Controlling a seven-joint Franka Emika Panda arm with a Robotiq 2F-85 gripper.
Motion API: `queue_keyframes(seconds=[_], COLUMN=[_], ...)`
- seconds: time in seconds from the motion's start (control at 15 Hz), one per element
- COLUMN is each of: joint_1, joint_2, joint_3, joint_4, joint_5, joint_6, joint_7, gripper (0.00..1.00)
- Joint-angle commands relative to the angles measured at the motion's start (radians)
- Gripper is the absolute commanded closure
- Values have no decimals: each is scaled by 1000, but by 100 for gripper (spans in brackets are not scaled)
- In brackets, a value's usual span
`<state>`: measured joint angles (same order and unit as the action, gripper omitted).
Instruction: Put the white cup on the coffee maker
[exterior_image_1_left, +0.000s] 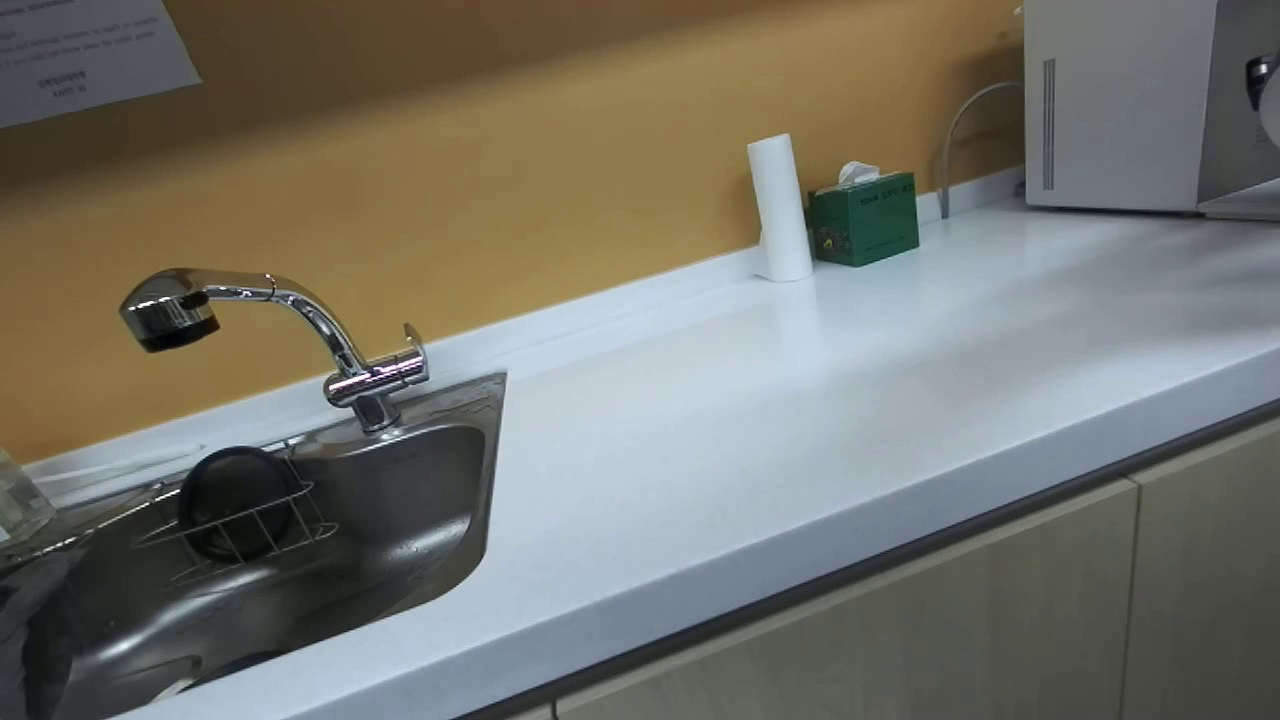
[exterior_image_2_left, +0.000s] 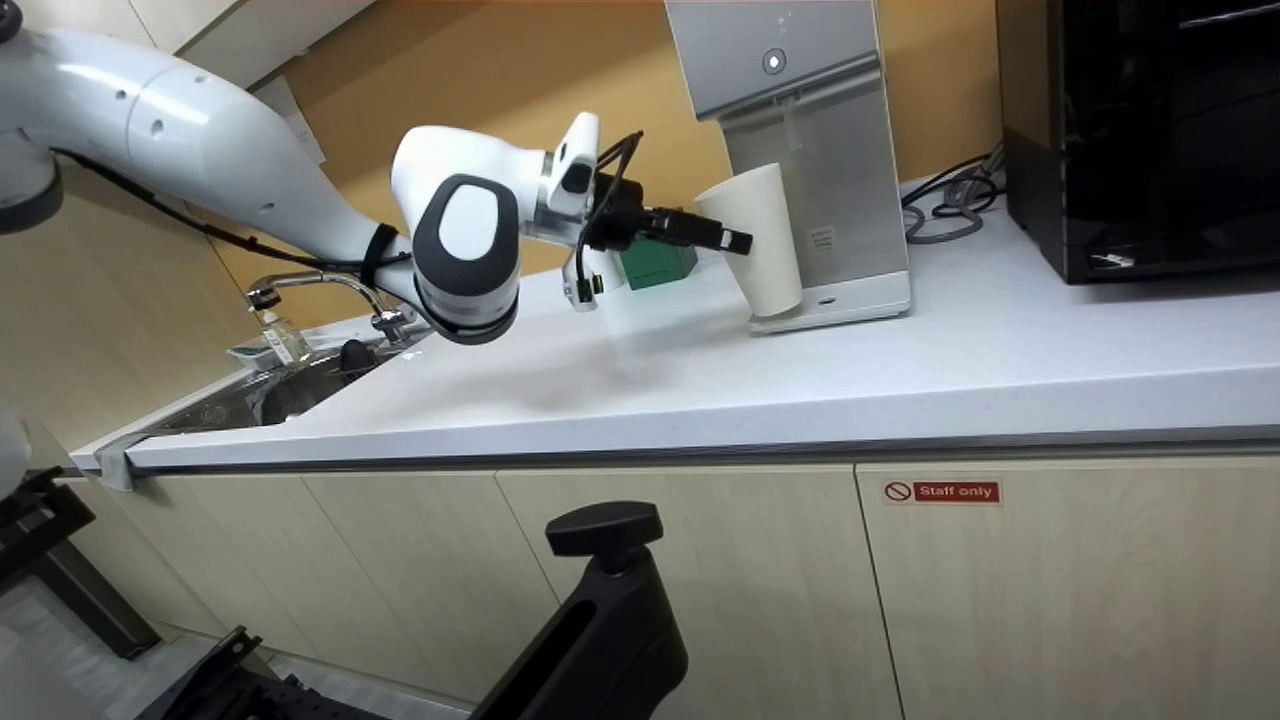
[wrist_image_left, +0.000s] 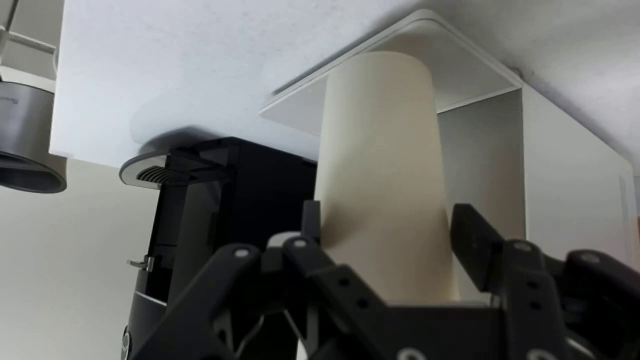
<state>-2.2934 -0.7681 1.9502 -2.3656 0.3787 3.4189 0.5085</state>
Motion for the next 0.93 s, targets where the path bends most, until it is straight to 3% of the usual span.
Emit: queue_keyframes(seconds=[0.0, 0.47, 0.53, 0.67, 0.73, 0.87], joint_1=[-78, -143, -114, -124, -125, -126], joint_2=[76, 58, 58, 57, 57, 46], joint_3=[46, 64, 55, 57, 57, 59], joint_4=[40, 82, 51, 55, 56, 61], joint_5=[-36, -32, -13, -17, -19, -15], joint_6=[15, -9, 4, 3, 3, -3], joint_7=[-4, -10, -3, -5, -5, -2], gripper=[58, 58, 33, 33, 58, 58])
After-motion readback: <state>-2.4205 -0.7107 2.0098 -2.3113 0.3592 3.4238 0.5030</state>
